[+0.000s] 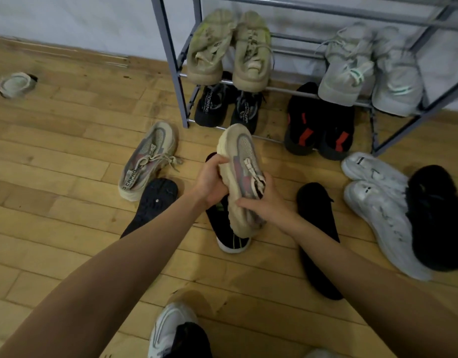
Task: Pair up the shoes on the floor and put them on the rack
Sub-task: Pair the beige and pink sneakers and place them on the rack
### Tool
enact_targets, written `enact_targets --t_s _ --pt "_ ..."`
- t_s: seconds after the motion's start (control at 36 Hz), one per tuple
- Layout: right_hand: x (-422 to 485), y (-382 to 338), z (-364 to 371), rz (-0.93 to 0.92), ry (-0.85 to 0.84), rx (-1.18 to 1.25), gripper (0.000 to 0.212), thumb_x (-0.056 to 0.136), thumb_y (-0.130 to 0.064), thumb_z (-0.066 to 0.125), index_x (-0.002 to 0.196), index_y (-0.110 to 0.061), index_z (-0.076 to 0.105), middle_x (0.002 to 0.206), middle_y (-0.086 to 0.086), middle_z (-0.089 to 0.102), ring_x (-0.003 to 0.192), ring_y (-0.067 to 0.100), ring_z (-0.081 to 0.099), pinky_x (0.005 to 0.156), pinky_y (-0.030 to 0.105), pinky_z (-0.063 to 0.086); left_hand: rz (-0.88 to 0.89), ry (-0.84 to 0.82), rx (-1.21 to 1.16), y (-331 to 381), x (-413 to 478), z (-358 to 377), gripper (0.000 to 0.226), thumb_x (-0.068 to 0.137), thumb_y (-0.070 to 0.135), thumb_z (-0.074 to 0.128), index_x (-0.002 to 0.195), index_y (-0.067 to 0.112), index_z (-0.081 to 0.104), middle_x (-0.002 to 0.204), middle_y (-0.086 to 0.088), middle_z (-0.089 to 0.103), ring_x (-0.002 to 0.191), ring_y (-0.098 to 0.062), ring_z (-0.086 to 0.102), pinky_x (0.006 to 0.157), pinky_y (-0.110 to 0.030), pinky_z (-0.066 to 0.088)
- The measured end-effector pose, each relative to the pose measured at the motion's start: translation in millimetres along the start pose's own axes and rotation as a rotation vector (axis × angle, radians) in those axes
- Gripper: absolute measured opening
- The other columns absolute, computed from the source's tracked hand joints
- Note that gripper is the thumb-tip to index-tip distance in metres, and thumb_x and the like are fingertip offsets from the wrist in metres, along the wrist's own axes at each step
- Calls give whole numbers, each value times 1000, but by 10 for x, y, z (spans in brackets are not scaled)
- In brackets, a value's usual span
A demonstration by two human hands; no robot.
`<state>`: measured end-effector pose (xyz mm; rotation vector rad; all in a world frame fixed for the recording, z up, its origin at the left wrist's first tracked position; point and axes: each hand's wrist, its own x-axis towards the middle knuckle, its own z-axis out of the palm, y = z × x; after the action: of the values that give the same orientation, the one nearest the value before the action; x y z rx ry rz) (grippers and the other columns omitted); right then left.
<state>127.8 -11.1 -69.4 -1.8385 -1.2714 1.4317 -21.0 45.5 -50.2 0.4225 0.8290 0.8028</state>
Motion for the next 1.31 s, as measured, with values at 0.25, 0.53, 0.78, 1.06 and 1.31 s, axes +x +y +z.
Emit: enact_targets --t_s 0.25,0.53,0.78,1.06,1.31 --pt "126 -58 -79 -130 131 -345 109 62 -37 81 145 -32 12 137 4 40 119 24 48 94 41 47 18 379 605 9 6 -237 19 91 27 59 100 13 67 99 -5 68 85 -15 64 72 -23 53" --pt "544 -438 277 -152 112 -523 99 60 -43 79 138 -24 20 128 8 50 110 32 53 87 44 50 48 1084 1380 581 -100 -1321 55 92 22 49 142 13 30 154 -16 14 142 -37 9 116 -50 13" --pt "663 -494 455 -173 98 -554 90 56 -47 79 126 -32 24 119 5 54 99 28 58 80 42 53 -224 1099 982 735 -177 -1928 53 89 25 60 131 -1 41 130 -21 48 117 -38 51 96 -47 48" --pt "602 -456 431 -177 108 -538 99 63 -42 80 140 -22 20 128 7 49 109 30 54 86 41 50 -43 963 692 997 -316 -1934 53 75 27 78 113 -4 59 99 -11 58 84 -23 59 61 -31 47" --pt "321 -454 224 -157 191 -435 98 65 -39 77 142 -20 19 132 9 45 114 31 53 92 47 49 92 776 378 641 -374 -1232 53 77 20 76 118 -4 52 111 -17 65 96 -29 66 72 -36 55"
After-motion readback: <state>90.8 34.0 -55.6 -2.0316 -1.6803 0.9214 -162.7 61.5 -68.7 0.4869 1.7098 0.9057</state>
